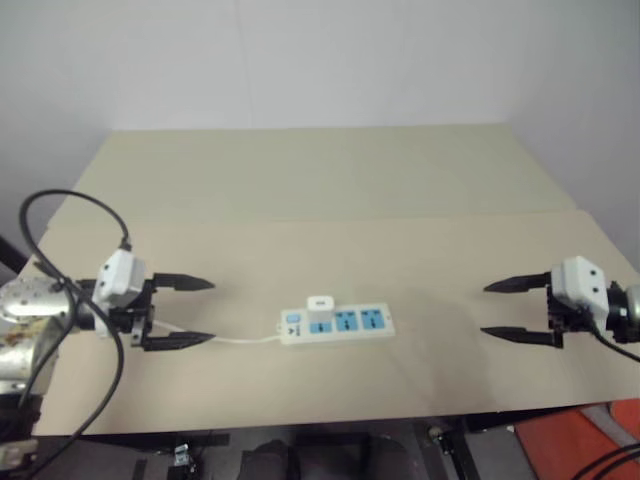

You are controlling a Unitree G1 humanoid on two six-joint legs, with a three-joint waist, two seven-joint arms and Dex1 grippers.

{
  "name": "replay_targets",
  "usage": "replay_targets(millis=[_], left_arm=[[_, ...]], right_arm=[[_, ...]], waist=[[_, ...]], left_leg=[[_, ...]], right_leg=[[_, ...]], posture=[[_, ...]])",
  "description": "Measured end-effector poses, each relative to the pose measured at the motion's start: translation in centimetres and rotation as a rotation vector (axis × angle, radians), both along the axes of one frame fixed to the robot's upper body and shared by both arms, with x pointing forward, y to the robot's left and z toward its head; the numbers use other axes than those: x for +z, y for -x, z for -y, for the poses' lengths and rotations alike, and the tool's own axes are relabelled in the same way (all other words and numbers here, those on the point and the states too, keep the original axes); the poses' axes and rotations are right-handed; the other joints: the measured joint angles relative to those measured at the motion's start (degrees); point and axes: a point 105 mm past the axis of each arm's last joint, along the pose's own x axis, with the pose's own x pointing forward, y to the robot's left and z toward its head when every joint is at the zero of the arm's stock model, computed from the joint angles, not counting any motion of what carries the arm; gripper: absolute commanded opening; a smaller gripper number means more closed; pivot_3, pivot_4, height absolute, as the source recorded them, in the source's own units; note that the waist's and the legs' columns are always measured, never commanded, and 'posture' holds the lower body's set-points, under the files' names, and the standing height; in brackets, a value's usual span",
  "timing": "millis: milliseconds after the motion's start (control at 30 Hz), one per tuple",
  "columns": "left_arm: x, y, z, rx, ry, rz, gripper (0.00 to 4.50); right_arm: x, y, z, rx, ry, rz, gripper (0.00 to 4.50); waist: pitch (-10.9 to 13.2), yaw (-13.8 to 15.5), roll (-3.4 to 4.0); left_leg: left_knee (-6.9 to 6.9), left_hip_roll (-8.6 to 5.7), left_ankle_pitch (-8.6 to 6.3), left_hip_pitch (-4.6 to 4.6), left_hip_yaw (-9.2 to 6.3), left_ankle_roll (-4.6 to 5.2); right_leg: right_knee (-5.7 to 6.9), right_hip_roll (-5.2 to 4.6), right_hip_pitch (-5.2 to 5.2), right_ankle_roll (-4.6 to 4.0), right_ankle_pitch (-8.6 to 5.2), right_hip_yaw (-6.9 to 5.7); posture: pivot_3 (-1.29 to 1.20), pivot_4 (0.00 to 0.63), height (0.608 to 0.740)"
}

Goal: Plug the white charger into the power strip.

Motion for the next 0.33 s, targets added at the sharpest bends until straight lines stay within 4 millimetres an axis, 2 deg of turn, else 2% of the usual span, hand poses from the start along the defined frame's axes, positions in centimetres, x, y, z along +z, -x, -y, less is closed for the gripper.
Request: replay_targets(millis=[100, 333], left_arm=[[0.1, 0.1, 0.1, -0.002, -0.008, -0.001, 4.44], [0.3, 0.0, 0.1, 0.002, -0.015, -0.012, 4.44]], right_arm=[[-0.4, 0.5, -0.4, 0.0, 0.004, -0.013, 3.9], [0.3, 0.7, -1.1, -0.001, -0.014, 0.005, 3.9]], waist=[[0.01, 0.03, -0.01], [0.01, 0.07, -0.02]], left_leg=[[0.02, 0.0, 0.0, 0.02, 0.02, 0.0], [0.0, 0.0, 0.0, 0.05, 0.06, 0.0]], right_leg=[[0.01, 0.0, 0.01, 0.0, 0.0, 0.03], [-0.01, 0.02, 0.0, 0.0, 0.0, 0.07]], posture=[[0.0, 0.15, 0.74], [0.0, 0.15, 0.74]])
